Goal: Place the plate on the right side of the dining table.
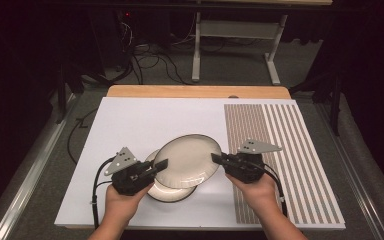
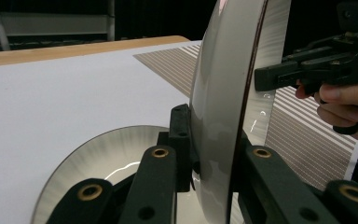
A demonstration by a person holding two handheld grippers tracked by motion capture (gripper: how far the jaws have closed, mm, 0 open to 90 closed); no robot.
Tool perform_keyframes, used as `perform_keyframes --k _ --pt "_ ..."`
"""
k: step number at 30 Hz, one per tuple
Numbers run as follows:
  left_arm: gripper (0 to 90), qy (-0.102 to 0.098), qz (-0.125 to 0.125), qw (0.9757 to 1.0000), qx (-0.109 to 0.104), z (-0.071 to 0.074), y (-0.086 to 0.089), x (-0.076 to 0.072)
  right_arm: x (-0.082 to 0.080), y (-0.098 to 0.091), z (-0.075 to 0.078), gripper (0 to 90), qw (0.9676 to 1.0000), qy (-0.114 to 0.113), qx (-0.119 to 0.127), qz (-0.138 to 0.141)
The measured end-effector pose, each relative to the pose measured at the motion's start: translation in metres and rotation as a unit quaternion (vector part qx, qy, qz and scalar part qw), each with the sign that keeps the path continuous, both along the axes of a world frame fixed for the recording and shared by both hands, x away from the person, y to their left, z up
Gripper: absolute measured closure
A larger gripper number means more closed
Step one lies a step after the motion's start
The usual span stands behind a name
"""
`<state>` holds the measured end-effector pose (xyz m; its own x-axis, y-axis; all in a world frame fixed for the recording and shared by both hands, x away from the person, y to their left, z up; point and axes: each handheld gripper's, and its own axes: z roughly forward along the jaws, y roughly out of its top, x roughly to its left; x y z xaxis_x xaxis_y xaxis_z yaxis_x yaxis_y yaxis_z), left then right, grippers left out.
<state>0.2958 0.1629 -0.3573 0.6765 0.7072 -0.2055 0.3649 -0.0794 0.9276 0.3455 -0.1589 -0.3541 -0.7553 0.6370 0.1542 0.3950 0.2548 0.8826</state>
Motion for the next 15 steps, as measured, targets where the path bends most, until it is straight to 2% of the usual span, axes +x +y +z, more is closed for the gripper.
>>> perform_keyframes --k 8,15 --pt "80.1 0.002 -0.026 0.9996 0.007 0.001 -0.034 0.013 -0.005 -0.039 0.004 84.8 0.9997 -0.004 -0.002 -0.026" --pt "80.0 0.014 -0.045 0.9988 0.01 0.002 -0.067 0.022 -0.011 -0.072 0.004 84.9 0.9987 -0.003 0.0 -0.051"
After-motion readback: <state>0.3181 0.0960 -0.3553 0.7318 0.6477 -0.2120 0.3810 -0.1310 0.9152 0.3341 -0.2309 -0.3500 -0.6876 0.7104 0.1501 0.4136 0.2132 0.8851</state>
